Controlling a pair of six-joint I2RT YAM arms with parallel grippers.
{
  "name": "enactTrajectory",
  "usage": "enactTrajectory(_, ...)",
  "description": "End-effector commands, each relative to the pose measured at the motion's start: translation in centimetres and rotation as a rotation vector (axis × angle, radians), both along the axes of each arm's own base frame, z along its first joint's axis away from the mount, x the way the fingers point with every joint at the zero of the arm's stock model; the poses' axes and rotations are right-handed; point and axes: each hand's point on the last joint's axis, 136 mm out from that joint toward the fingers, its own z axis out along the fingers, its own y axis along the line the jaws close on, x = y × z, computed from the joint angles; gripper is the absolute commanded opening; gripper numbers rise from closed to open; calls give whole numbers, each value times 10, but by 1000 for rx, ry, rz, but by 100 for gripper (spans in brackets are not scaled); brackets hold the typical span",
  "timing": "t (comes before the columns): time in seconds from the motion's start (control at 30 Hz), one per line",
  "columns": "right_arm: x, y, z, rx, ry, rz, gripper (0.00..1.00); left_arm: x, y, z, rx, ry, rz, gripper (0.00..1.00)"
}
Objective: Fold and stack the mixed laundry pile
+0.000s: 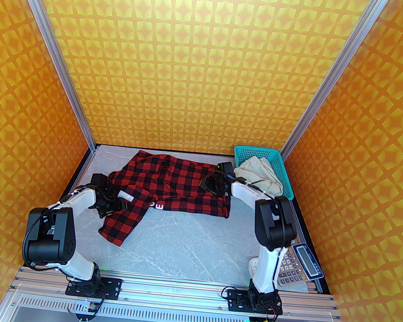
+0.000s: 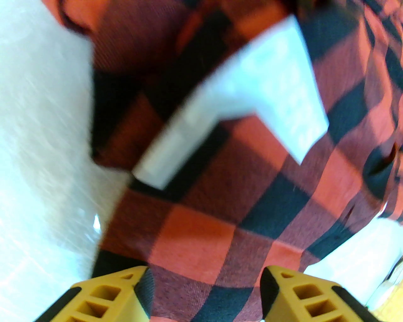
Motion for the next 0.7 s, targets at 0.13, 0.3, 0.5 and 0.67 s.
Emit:
enactTrajectory(0.13,-67,6,28,29,-34,54,50,-24,-15,-14,-10,78,-67,52)
enactTrajectory(0.3,-100,6,34,33,-48,75,50,-22,-36,-9,-67,42,-74,11)
enactTrajectory(0.5,-116,33,49,23,-91,180,48,21,-70,69,-173,-198,-49,0)
enactTrajectory(0.67,-115,61,47,60,-98,220,47,70,-92,118,-255,-335,-59,0)
